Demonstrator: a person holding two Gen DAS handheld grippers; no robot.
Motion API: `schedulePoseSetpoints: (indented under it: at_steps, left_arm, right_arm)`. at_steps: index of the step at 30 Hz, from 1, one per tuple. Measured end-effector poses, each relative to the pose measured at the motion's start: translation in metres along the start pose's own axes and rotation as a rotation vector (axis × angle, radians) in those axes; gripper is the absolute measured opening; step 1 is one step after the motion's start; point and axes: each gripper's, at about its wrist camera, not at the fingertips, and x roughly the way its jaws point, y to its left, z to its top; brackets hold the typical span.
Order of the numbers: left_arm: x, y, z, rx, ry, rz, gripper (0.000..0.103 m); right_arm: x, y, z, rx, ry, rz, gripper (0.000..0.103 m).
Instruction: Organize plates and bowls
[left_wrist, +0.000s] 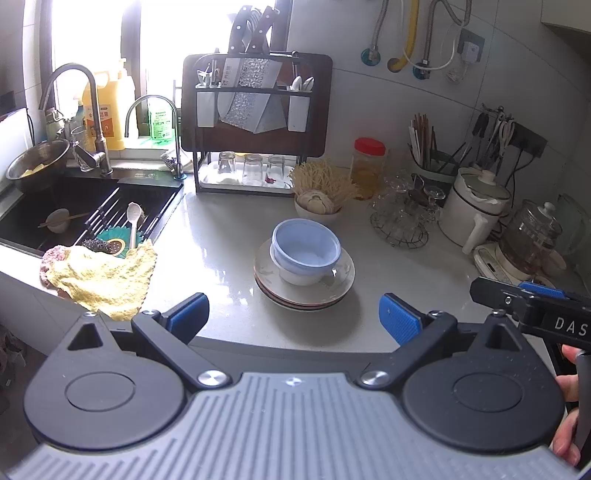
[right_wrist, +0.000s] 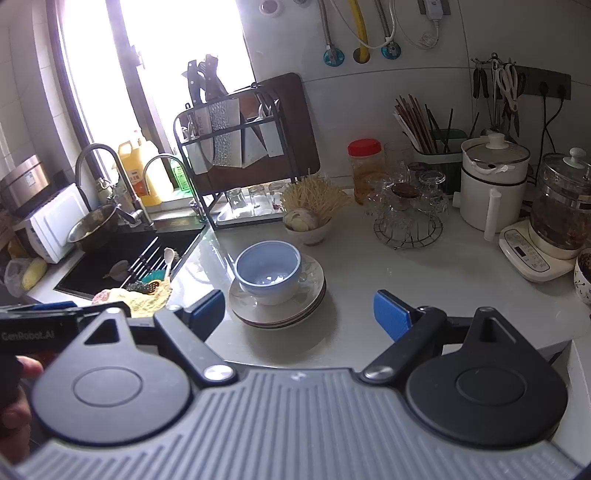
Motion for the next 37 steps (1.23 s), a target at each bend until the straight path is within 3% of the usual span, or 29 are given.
schedulePoseSetpoints:
  at_steps: [6,18,37]
  left_arm:
    - [-0.006,0.004,-0.004,0.0,-0.012,0.03,0.1]
    - [-0.003,0.007,-0.01,0.002,0.021,0.026,0.1]
    - [-0.007,0.006,-0.012,-0.011,0.005,0.014,0.101]
  right_arm:
    - [-0.002,0.005,-0.004,-0.004,0.003,0.011,0.089]
    - [0.0,0.008,-0.013,0.006,0.016,0.011,0.089]
    - [-0.003,0.006,-0.015,0.01,0.019,0.015,0.089]
